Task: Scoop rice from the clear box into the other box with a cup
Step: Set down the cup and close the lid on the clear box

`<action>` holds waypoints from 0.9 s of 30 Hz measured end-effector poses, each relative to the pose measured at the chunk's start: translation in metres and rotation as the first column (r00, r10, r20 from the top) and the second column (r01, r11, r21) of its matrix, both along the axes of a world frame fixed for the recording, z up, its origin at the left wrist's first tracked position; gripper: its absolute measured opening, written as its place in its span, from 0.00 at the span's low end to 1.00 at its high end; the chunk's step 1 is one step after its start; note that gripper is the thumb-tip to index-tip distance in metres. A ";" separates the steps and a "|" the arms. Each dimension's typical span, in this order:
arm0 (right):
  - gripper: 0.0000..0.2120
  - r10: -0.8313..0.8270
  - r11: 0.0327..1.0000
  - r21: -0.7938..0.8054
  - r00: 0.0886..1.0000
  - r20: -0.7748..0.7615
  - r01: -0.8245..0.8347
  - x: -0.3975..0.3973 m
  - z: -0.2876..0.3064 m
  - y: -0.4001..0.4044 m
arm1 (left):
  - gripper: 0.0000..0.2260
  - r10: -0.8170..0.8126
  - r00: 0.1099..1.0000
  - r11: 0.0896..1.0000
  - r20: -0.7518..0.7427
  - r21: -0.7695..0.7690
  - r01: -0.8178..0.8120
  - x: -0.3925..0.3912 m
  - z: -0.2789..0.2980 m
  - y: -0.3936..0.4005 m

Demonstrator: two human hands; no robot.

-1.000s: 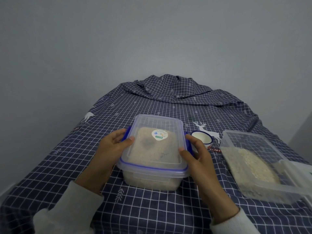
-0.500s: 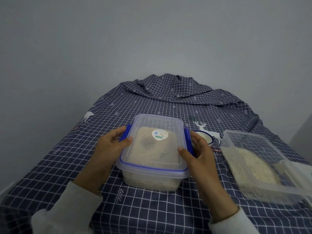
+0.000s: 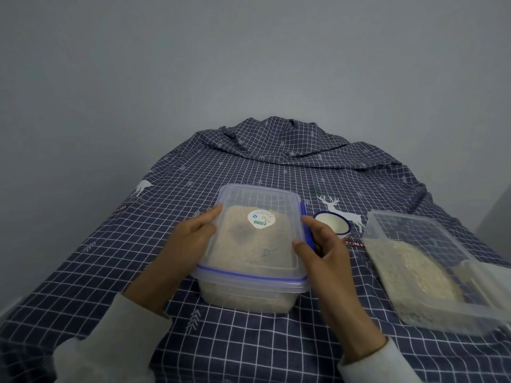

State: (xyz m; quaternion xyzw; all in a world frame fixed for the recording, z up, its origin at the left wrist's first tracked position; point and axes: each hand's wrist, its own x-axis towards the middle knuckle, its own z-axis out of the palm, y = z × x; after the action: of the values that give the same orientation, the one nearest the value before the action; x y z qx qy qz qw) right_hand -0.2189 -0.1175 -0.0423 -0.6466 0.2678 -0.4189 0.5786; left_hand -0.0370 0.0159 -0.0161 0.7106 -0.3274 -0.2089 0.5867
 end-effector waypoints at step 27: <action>0.23 0.106 0.994 0.017 0.969 -0.223 -0.105 0.015 0.021 -0.017 | 0.20 -0.069 0.995 0.998 0.069 -0.003 0.070 0.004 -0.002 0.001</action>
State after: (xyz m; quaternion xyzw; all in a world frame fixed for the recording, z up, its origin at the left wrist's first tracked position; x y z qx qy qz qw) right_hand -0.2039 -0.1343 -0.0211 -0.7013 0.2978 -0.3114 0.5679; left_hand -0.0330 0.0172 -0.0185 0.7039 -0.3724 -0.2037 0.5695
